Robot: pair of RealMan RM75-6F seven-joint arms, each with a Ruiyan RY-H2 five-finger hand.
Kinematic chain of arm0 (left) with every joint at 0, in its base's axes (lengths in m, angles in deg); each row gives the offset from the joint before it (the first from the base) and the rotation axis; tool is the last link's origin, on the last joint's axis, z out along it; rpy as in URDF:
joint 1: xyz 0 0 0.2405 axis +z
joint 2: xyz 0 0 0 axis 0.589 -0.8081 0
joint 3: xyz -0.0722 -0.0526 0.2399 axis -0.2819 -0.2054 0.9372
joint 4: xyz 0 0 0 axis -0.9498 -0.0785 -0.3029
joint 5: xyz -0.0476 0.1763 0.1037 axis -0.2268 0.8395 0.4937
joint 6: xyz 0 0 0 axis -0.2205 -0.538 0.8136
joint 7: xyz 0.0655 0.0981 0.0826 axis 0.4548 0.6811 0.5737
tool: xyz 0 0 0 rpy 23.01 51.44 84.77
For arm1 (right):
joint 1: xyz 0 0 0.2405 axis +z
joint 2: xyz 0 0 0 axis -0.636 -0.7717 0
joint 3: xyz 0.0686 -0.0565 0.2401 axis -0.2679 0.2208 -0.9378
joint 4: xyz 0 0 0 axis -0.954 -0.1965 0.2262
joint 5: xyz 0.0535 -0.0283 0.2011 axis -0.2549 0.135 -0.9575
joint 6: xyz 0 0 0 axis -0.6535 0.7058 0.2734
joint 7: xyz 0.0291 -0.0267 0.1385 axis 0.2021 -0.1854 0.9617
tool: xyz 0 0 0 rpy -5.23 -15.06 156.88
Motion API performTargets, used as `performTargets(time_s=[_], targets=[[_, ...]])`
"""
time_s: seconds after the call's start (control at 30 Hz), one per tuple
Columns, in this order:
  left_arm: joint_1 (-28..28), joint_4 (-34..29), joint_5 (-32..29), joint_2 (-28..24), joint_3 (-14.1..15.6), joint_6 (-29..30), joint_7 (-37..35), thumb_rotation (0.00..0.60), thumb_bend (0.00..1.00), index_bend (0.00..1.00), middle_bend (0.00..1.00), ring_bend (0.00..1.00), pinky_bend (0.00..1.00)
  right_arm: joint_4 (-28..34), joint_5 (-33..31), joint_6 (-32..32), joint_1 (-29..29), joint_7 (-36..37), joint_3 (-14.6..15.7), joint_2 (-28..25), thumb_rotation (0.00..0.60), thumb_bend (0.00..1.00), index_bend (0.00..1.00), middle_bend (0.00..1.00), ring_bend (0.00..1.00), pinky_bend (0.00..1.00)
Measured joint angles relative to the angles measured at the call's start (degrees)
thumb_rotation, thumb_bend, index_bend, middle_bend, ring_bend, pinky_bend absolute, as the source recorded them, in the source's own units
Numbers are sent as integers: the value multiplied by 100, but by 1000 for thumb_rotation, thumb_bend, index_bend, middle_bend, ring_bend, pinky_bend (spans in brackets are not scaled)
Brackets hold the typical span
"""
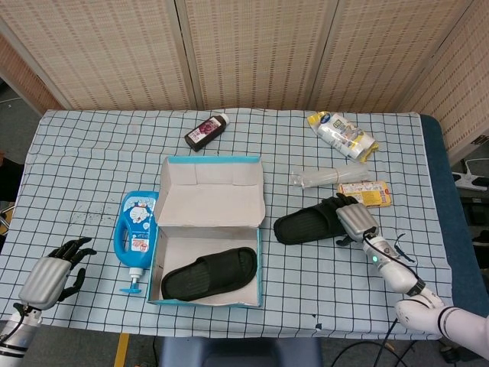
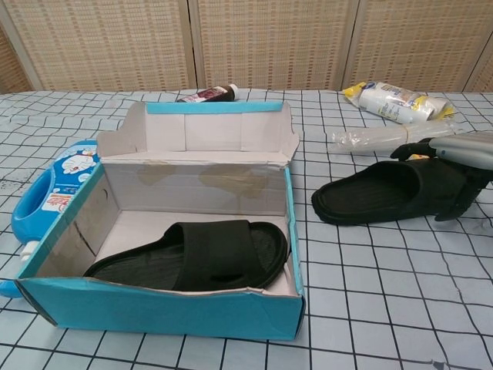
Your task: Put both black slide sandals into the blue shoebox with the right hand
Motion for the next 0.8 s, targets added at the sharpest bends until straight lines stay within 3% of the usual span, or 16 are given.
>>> performTargets(time_s=[0.13, 0.23, 0.4, 0.53, 0.67, 0.8], targets=[[2, 4, -5, -1, -1, 3, -14, 600, 619, 289, 131, 154, 360, -284, 80, 0, -15, 136, -10, 226, 600, 18, 206, 203, 12, 127], [2, 6, 10, -6, 0, 15, -23, 600, 618, 289, 130, 154, 360, -406, 155, -156, -59, 197, -31, 327, 600, 17, 402, 348, 184, 283], [0, 0, 10, -5, 5, 6, -23, 600, 621, 289, 131, 155, 360, -511, 300, -534, -163, 226, -80, 409, 600, 17, 554, 528, 368, 476], [-3, 3, 7, 1, 10, -12, 9, 600, 620, 289, 131, 154, 360, -431, 371, -816, -250, 194, -139, 384, 600, 17, 605, 588, 430, 563], [-7, -4, 9, 3, 11, -16, 19, 600, 621, 289, 131, 155, 360, -138, 359, -1004, -334, 91, -215, 269, 600, 17, 613, 600, 444, 583], [-8, -12, 0, 4, 13, -28, 7, 600, 621, 289, 130, 155, 360, 312, 225, -1304, -455, -483, -308, 127, 600, 18, 613, 605, 448, 588]])
